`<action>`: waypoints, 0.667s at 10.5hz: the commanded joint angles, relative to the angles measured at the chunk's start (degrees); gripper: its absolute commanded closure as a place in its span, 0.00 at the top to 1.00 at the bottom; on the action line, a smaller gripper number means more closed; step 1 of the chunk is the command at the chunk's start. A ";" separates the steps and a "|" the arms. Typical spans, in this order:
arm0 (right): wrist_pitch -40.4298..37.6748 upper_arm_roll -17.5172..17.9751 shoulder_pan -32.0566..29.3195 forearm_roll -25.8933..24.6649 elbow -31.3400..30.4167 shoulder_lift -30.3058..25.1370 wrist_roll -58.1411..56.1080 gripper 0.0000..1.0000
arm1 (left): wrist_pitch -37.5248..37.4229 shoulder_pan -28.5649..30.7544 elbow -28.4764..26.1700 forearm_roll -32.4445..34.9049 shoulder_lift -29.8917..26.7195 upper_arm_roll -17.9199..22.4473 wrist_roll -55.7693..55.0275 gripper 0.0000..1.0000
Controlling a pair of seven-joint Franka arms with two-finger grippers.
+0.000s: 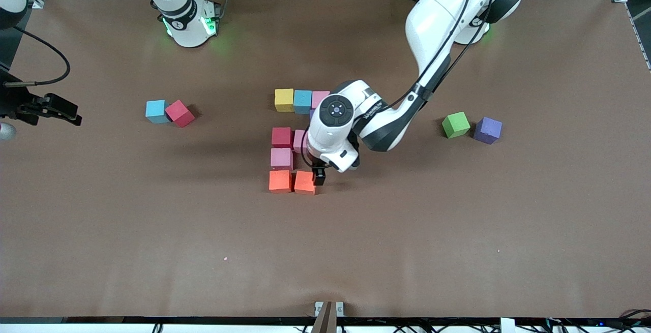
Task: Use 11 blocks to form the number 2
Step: 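Open the left gripper and lift it off the orange cube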
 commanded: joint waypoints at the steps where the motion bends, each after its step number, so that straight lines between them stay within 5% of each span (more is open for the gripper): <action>1: -0.37 0.51 -1.01 1.42 1.25 0.51 -0.07 1.00 | -0.68 4.18 -10.14 -0.24 -7.61 -0.41 2.53 1.00; 4: -0.37 0.42 -1.01 1.42 1.25 0.51 -0.07 1.00 | 0.81 11.54 -21.81 -0.25 -16.92 -3.99 5.51 1.00; 7: -0.72 0.51 -0.92 1.42 1.34 0.42 0.90 1.00 | 0.90 26.72 -31.84 -0.25 -22.56 -14.17 11.91 1.00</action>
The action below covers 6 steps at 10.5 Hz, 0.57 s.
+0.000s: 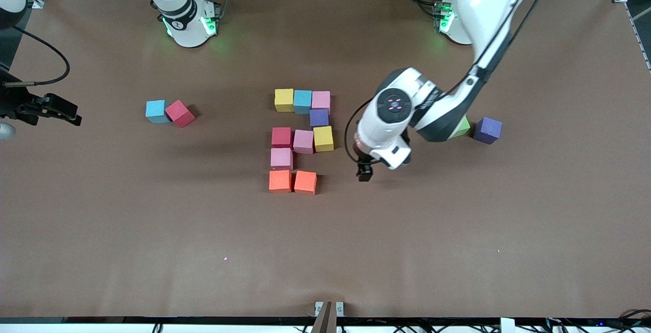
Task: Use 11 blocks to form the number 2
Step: 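Open the left gripper and lift it off the orange cube, then move the left gripper over the green cube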
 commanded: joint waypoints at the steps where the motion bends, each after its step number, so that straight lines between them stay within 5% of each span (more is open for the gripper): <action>1: -0.75 0.52 -0.97 1.32 1.37 0.49 0.82 1.00 | 0.98 12.31 -11.58 -0.26 -6.62 -7.22 6.35 1.00; 6: -1.27 0.52 -0.27 1.32 1.37 0.49 0.64 1.00 | 0.98 28.42 -25.48 -0.26 -13.22 -15.33 22.34 1.00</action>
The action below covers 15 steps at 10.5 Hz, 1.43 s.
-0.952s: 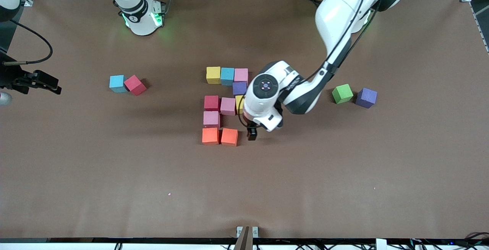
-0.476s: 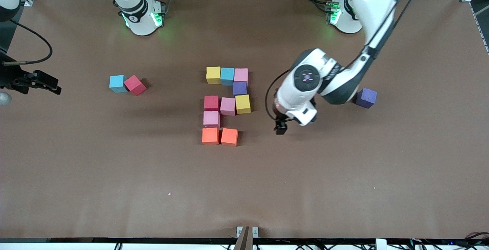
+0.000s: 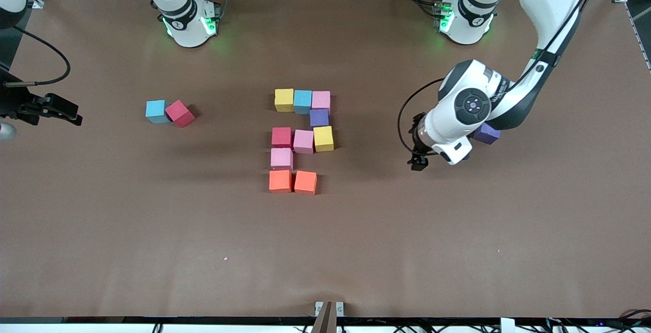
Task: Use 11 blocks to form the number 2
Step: 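Move the left gripper over the green cube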
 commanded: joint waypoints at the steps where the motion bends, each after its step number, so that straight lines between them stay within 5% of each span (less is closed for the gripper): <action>1: -1.05 0.37 -0.21 1.09 1.30 0.44 0.57 1.00 | 1.19 4.06 -8.05 -0.27 -5.00 -1.83 7.51 1.00; 9: -0.26 0.46 -0.56 1.35 1.30 1.84 0.48 1.00 | 10.15 15.85 -21.43 -0.88 -11.43 -1.75 2.75 1.00; 11: -0.08 0.46 -0.82 10.27 3.22 2.64 0.48 1.00 | 10.69 17.17 -21.87 -0.88 -11.25 -1.74 -2.01 1.00; 12: 0.18 0.46 -1.00 10.67 3.67 3.34 0.22 1.00 | 10.95 17.08 -22.83 -0.88 -11.34 -1.74 -5.08 1.00; 15: 1.93 0.63 0.31 3.84 3.68 3.52 -0.05 1.00 | 11.56 17.08 -24.41 -0.62 -10.99 -1.74 -12.57 1.00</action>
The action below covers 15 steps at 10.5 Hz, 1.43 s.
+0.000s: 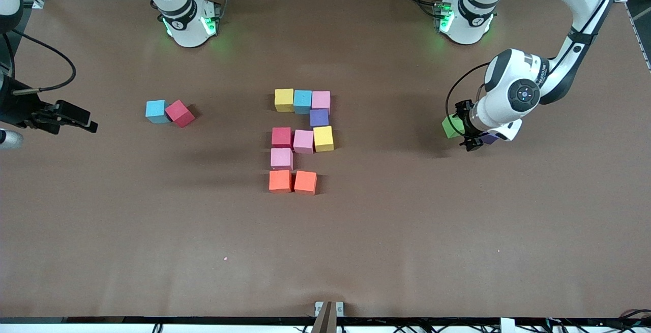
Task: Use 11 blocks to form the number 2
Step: 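Move the left gripper over the green cube, then grasp and lift the green cube with the left gripper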
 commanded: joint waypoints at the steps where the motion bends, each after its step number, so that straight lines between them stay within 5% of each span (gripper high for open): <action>1: 0.50 0.44 -0.31 -2.81 1.72 1.14 -0.03 1.00 | 1.85 0.82 -3.74 -0.35 -2.18 -0.86 -3.75 1.00; 5: -3.89 0.44 -0.14 -9.57 3.74 0.43 0.67 1.00 | 3.17 0.73 -6.91 1.40 -2.70 -0.95 -10.50 1.00; 10: -3.72 0.27 -1.36 -7.83 3.92 0.52 0.76 1.00 | 5.11 0.82 -7.01 10.89 -1.92 -0.60 -25.35 1.00; 15: -3.81 0.18 -1.54 -7.56 4.97 0.78 0.85 1.00 | 5.99 1.70 -7.09 13.10 -0.51 -0.51 -26.87 1.00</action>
